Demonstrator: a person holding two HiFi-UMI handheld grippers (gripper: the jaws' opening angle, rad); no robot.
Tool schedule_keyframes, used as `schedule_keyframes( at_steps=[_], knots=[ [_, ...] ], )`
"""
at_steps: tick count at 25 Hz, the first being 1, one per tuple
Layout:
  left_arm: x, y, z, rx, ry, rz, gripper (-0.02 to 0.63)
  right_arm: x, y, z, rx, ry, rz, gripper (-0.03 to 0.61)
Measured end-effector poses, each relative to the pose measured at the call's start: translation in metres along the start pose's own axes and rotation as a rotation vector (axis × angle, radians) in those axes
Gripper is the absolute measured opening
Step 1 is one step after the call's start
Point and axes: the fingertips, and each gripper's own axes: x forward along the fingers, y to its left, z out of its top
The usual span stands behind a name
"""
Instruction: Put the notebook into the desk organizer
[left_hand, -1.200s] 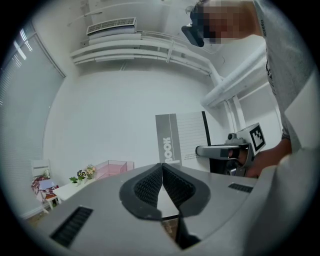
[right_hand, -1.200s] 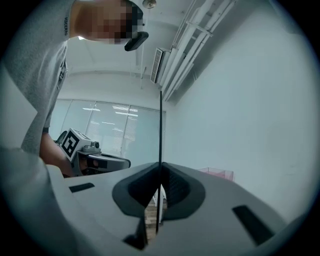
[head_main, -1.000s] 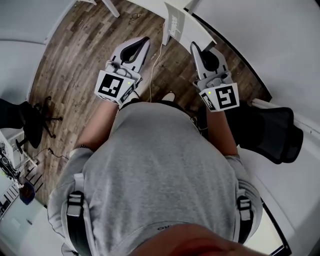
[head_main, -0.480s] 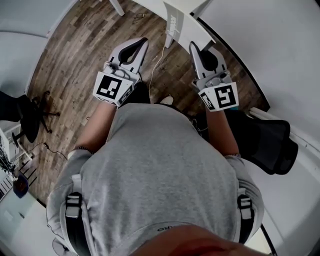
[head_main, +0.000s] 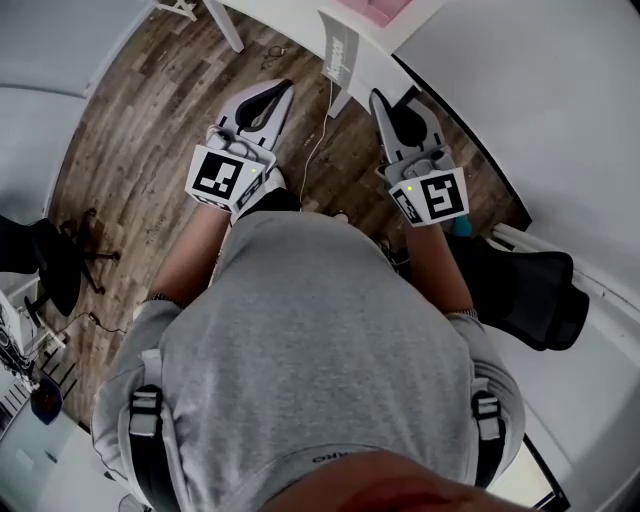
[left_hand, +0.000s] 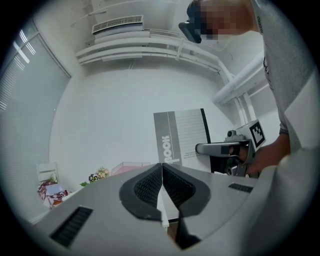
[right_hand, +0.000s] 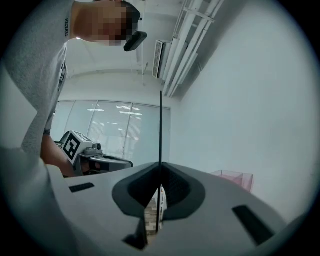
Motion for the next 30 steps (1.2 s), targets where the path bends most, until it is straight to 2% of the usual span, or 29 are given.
schedule_keyframes(
  at_steps=[8, 18, 21, 30],
  knots=[
    [0.004, 0.073, 0.002, -0.008, -0.009, -0.053, 0.021, 0.073, 0.014, 0.001, -0.007, 0.019, -0.037, 0.015],
    [0.002, 0.127, -0.003, -0.032, 0.004, -0.088, 0.021, 0.120, 0.021, -0.005, 0.031, 0.035, -0.094, 0.015],
    [0.007, 0.137, -0.005, -0.015, 0.005, -0.086, 0.021, 0.134, 0.014, -0.006, 0.036, 0.031, -0.091, 0.015],
    [0.040, 0.170, -0.013, -0.035, 0.014, -0.075, 0.021, 0.168, -0.020, -0.021, 0.055, 0.026, -0.098, 0.015]
  ],
)
